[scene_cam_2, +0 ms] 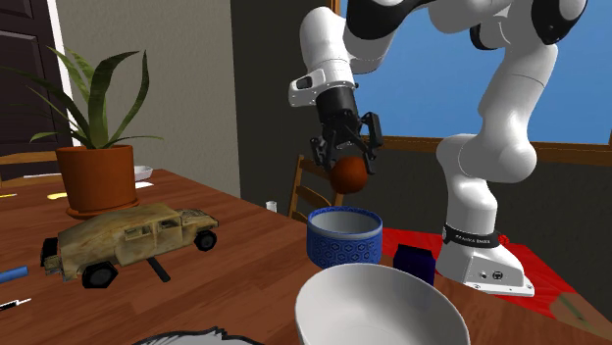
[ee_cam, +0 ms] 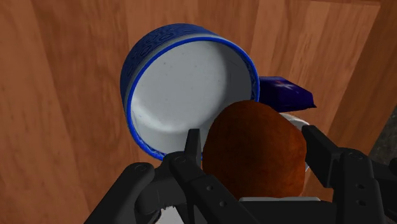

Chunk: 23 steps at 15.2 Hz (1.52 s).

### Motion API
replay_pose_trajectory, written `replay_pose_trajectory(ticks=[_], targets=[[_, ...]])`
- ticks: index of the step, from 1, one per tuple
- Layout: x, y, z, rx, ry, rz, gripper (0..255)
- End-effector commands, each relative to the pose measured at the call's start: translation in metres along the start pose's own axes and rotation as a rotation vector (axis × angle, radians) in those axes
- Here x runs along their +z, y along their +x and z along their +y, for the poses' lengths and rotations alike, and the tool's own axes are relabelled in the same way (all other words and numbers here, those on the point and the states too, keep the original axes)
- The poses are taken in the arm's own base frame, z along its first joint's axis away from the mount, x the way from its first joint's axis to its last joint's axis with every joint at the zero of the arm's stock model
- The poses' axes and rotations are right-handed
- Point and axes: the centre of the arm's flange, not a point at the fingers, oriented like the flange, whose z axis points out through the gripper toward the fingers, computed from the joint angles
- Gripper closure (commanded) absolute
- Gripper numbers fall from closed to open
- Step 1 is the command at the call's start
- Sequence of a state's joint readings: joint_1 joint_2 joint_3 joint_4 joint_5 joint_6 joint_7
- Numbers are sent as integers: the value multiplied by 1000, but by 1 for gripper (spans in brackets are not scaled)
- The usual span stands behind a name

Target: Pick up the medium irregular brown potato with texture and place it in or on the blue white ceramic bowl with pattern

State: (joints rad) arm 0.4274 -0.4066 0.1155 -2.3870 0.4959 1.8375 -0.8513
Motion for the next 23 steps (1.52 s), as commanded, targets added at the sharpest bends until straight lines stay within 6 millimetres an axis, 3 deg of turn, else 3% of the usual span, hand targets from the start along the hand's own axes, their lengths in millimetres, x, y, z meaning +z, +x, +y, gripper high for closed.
replay_pose_trajectory(ticks=[1, 9, 17, 18, 23], targets=[[9, -2, 4, 0, 0, 0, 255], [46, -10, 20, 0, 0, 0, 255], [46, -10, 20, 0, 0, 0, 255], [46, -10, 20, 0, 0, 0, 0], [46, -10, 20, 0, 0, 0, 0]])
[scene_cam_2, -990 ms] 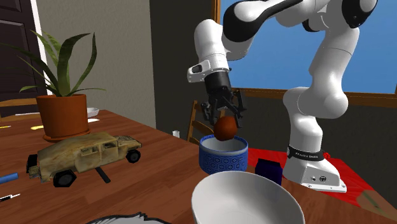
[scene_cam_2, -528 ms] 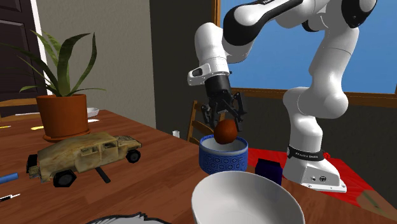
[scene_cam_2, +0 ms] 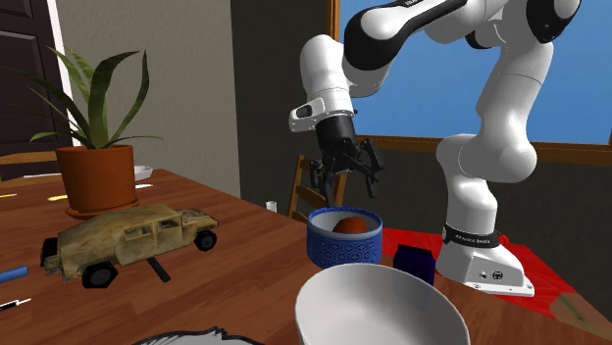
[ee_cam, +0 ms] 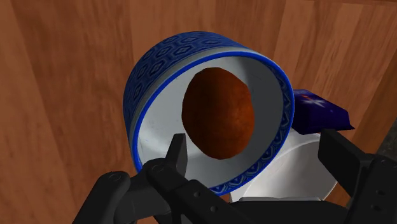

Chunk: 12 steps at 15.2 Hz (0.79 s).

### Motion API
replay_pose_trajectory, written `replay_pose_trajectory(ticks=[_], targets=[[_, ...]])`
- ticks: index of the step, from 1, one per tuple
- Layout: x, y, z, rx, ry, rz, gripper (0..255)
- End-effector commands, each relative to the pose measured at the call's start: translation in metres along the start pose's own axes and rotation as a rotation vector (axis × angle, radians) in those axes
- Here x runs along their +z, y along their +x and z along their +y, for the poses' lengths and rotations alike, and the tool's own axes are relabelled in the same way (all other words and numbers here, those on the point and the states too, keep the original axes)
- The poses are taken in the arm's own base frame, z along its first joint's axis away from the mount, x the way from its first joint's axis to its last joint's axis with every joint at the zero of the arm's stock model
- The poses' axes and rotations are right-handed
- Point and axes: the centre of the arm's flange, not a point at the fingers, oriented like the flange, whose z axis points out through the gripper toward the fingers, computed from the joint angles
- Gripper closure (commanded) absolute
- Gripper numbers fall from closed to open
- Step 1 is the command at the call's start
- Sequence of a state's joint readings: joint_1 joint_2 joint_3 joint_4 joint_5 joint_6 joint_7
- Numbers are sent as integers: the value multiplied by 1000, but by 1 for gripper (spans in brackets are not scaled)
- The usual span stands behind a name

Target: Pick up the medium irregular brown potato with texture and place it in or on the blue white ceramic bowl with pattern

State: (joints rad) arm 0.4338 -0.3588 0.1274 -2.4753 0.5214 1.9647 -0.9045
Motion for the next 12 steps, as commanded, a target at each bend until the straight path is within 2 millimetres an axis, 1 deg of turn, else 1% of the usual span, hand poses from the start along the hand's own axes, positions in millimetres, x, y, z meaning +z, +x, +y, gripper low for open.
replay_pose_trajectory(ticks=[1, 4, 12], targets=[[-13, 0, 0, 0, 0, 0, 0], [-50, 0, 0, 0, 0, 0, 0], [-50, 0, 0, 0, 0, 0, 0]])
